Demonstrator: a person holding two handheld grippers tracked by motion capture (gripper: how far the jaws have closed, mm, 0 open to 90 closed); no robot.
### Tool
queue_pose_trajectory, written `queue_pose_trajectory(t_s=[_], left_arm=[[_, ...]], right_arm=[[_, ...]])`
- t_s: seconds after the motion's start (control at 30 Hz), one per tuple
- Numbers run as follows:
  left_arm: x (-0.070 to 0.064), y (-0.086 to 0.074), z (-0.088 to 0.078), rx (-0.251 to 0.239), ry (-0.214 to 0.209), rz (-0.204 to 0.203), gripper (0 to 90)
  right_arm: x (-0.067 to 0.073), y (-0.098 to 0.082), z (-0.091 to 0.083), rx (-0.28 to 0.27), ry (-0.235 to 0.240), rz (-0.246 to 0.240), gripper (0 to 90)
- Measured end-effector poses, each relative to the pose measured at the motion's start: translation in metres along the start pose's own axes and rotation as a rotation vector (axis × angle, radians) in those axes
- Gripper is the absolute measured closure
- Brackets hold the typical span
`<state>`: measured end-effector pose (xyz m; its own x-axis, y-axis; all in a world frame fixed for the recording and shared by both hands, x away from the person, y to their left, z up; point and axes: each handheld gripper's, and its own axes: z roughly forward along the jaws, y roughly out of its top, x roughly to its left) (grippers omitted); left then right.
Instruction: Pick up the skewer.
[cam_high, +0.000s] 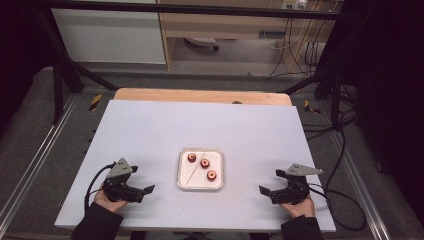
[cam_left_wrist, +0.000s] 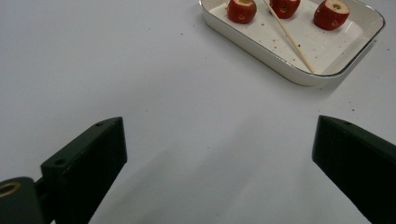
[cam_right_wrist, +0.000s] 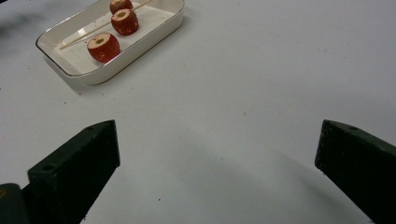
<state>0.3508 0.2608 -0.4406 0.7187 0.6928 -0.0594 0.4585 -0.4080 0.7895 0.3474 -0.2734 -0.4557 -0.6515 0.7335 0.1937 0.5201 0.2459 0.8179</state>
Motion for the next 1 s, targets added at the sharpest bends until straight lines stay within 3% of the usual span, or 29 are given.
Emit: queue_pose_trajectory(t_s=[0.57,1.0], left_arm=[[-0.022,0.02,0.013,0.016,-0.016,0.026,3.4],[-0.047,0.049,0.033,0.03,-0.027,0.058,6.0]], right_arm=[[0.001,0.0,0.0,0.003,-0.001,-0.002,0.8],[0.002,0.0,0.001,0.011,-0.002,-0.004,0.8]])
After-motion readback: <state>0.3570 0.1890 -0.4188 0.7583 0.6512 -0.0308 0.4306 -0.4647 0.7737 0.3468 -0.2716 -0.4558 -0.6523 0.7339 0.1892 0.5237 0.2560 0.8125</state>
